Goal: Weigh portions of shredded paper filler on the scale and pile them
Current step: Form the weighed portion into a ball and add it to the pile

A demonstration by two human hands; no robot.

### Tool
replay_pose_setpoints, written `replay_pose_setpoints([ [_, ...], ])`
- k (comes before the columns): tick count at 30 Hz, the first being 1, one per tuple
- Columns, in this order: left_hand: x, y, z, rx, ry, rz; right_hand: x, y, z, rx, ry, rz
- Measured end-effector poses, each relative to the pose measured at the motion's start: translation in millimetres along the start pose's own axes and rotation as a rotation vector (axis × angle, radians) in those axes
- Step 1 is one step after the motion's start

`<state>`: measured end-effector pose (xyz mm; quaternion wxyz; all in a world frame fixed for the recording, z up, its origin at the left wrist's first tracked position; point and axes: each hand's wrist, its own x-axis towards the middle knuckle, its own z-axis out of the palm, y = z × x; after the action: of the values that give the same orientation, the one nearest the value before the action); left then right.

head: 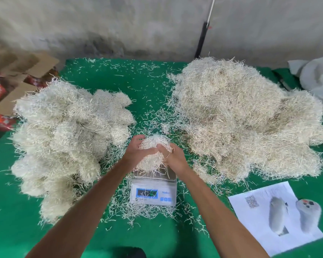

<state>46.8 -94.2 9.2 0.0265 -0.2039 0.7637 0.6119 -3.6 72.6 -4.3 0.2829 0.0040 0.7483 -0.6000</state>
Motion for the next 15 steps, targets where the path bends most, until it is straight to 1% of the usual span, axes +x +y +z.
replay_pose_setpoints([
  [2, -1.7, -11.2, -4.6, 0.0, 0.048, 0.006, 11.8, 1.4, 4.6, -0.007, 0.1, -0.028],
  [3, -1.6, -18.0, -6.9, 0.017, 0.063, 0.006, 15.4, 3.8, 6.2, -0.006, 0.125, -0.028],
  [4, -0.9, -25.6, -8.8, 0.032, 0.082, -0.002, 17.8, 8.3, 6.4, -0.063, 0.122, -0.022],
  [6, -0.4, -40.1, -12.7, 0.058, 0.117, -0.062, 15.4, 17.3, 2.3, -0.451, 0.094, -0.023],
  [7, -0.2, -46.9, -14.7, 0.071, 0.111, -0.101, 16.3, 24.5, -2.5, -0.653, 0.129, -0.053],
  [8, -0.3, -53.7, -16.2, 0.081, 0.09, -0.127, 17.9, 30.5, -6.8, -0.775, 0.2, -0.085],
  [9, -1.3, -59.4, -17.5, 0.083, 0.068, -0.132, 18.2, 34.3, -10.2, -0.805, 0.272, -0.105],
  [10, -2.3, -63.5, -18.2, 0.076, 0.06, -0.126, 17.5, 35.6, -12.1, -0.779, 0.334, -0.128],
  [12, -4.6, -68.0, -20.5, 0.049, 0.097, -0.109, 15.6, 36.1, -13.9, -0.684, 0.417, -0.161],
  [14, -5.8, -70.4, -22.9, 0.026, 0.142, -0.088, 12.9, 37.0, -15.5, -0.61, 0.459, -0.183],
  [15, -6.6, -71.4, -24.1, 0.019, 0.146, -0.081, 10.9, 37.6, -15.3, -0.565, 0.442, -0.199],
])
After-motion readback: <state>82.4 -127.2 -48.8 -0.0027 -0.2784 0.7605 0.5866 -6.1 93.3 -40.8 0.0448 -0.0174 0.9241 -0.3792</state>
